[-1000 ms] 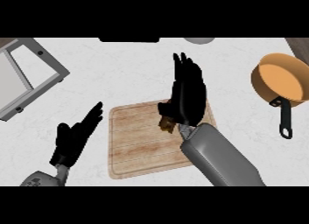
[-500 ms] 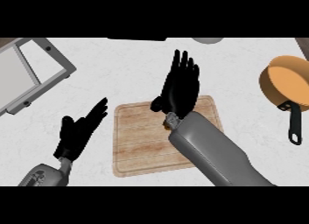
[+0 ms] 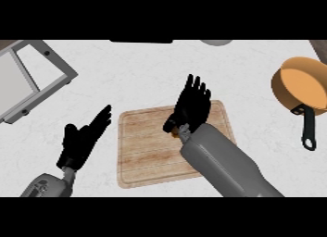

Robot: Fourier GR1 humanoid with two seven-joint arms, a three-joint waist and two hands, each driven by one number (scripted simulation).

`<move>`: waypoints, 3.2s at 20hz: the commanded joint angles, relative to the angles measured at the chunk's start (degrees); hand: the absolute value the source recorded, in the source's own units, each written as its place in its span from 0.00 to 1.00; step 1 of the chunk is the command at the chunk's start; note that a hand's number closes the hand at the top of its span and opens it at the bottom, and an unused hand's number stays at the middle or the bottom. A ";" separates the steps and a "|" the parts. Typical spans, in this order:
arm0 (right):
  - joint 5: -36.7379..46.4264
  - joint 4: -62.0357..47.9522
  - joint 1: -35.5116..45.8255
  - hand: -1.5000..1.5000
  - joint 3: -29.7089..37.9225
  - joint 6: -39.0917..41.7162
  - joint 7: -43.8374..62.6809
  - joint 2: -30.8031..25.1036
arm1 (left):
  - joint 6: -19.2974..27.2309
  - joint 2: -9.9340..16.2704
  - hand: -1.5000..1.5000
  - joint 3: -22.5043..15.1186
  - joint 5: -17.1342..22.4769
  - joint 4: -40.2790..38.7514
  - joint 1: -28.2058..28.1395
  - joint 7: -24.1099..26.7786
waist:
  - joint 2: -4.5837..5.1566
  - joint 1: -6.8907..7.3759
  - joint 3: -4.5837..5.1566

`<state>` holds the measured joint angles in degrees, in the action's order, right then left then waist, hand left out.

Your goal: Pick the sweet potato from the cutting board and place it in the pot

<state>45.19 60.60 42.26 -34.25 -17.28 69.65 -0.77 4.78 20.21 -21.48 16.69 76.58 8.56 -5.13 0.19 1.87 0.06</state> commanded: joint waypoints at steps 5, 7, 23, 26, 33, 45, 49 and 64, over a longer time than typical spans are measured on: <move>5.06 1.26 -1.88 0.00 -2.34 -1.26 11.04 0.73 | -1.26 -0.33 0.50 1.66 -0.83 -1.23 -1.75 2.07 | -0.34 -1.68 -0.03; 6.63 4.24 -6.19 0.00 -2.83 -2.67 10.37 0.73 | -1.51 1.16 0.50 2.25 -0.33 1.80 -1.69 -0.93 | -0.49 -1.97 -0.06; -1.67 10.37 -16.73 0.00 0.94 -19.60 -6.43 0.74 | -1.67 -2.23 0.50 3.26 -3.32 1.35 -1.21 -1.36 | -0.13 -1.40 -0.09; -2.12 10.24 -21.22 0.00 2.51 -20.84 -11.94 0.75 | -2.80 -2.59 0.50 4.51 -4.11 -1.46 -2.28 1.61 | -0.13 -1.78 -0.07; -12.20 -1.88 -17.84 1.00 0.94 -28.46 -21.67 0.76 | -3.58 -4.27 0.50 5.42 -6.36 2.27 -4.67 -0.20 | -0.11 -1.24 -0.08; -20.43 -6.61 -18.88 1.00 2.13 -31.19 -39.62 0.71 | -7.71 -3.96 0.50 9.14 -6.69 1.98 -3.58 -1.85 | -0.09 -1.25 -0.09; -13.26 -7.84 -18.13 1.00 -5.71 -37.16 -36.11 0.70 | -5.80 -6.04 0.50 9.68 -8.19 -0.63 -1.36 -1.58 | -0.09 -1.31 -0.06; -51.15 16.25 -28.68 1.00 22.00 1.81 -76.47 -36.48 | -4.14 -4.67 0.50 11.44 -6.54 1.67 -6.98 -0.61 | -0.69 -8.10 -1.04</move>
<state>0.97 75.26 15.09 -17.70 -23.90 0.13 -30.35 0.40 15.18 -10.52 10.04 78.21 2.43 -5.77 -0.45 -5.44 -1.01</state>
